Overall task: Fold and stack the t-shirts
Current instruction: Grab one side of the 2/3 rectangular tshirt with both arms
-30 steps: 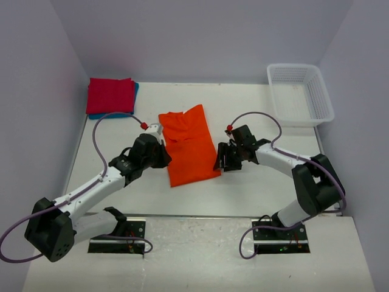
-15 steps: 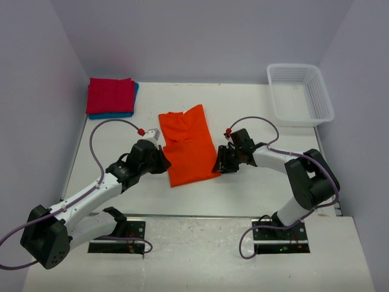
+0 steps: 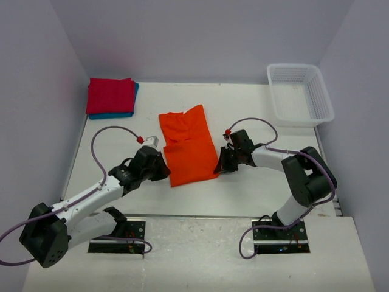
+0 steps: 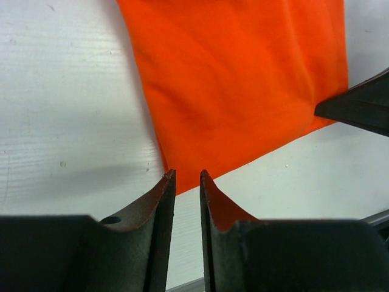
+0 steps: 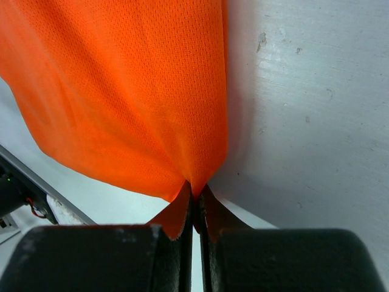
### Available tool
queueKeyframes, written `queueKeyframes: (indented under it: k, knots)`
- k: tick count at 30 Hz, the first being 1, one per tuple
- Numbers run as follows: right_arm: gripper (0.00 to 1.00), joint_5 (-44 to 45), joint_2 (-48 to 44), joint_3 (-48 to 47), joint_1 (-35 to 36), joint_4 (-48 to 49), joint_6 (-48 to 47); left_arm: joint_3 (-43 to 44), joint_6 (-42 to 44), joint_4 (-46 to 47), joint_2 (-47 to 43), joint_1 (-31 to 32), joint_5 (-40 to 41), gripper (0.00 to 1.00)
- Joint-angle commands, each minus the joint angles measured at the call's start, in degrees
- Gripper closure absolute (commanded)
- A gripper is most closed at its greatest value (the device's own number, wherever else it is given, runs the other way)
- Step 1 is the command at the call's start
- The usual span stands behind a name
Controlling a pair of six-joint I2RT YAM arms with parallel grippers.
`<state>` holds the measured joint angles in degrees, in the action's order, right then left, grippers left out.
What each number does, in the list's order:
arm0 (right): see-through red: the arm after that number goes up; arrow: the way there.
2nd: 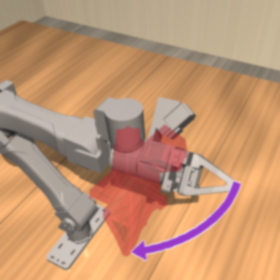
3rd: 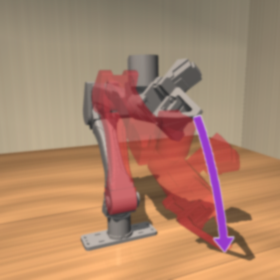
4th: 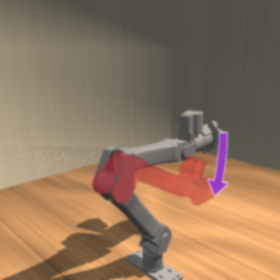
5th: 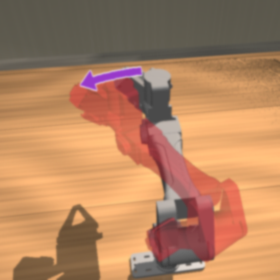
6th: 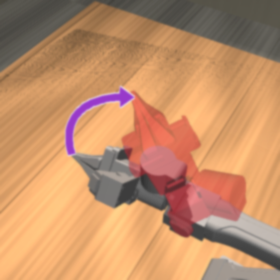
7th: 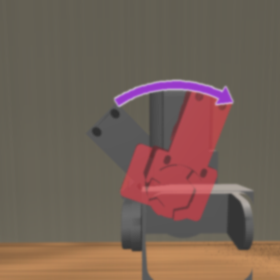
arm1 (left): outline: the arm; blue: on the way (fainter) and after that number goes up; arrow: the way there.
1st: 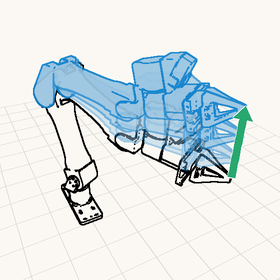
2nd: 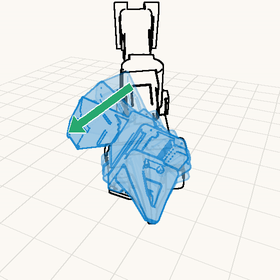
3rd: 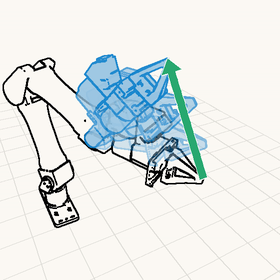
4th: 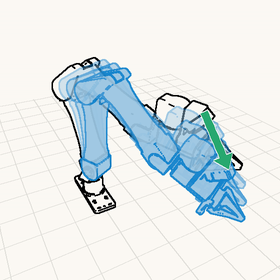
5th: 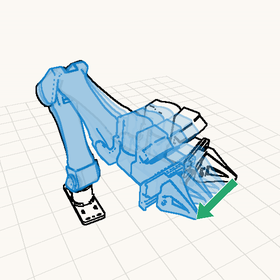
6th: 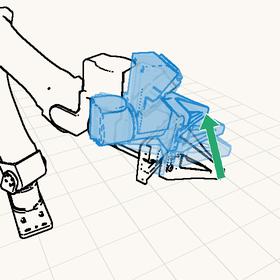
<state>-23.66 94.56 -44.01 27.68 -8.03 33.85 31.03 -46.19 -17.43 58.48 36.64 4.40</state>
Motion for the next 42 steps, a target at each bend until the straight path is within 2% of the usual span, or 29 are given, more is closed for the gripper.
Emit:
queueKeyframes:
  k: [1, 5, 9, 11, 21, 37, 42]
  knots:
    - [1.00, -0.5, 0.9, 0.8, -0.2, 1.5, -0.3, -0.8, -2.7, -1.7, 0.1, 1.1, 2.5, 0.76]
    - [1.00, -0.4, 0.5, 0.9, -0.2, 1.5, -0.6, -2.1, -4.2, -2.1, 1.5, 2.6, 2.9, 0.73]
    - [1.00, -0.6, 0.1, 1.1, -0.1, 1.8, -0.6, -3.5, -5.6, -1.4, 0.1, 4.0, 3.4, 0.60]
    - [1.00, -0.6, 0.0, 1.3, -0.2, 1.9, -0.7, -3.9, -5.7, -0.8, 0.4, 4.0, 3.0, 0.58]
    - [1.00, -1.1, -1.0, 2.0, -0.1, 2.5, -0.9, -7.7, -6.6, 7.5, 5.4, 4.1, 0.0, 0.58]
    - [1.00, -1.5, -1.2, 2.1, -0.1, 2.7, -0.6, -9.2, -6.5, 13.3, 11.4, 4.1, -1.2, 0.57]
    - [1.00, -1.4, -1.5, 2.0, -0.1, 2.5, -0.7, -10.8, -7.4, 18.7, 14.3, 4.1, -3.6, 0.59]
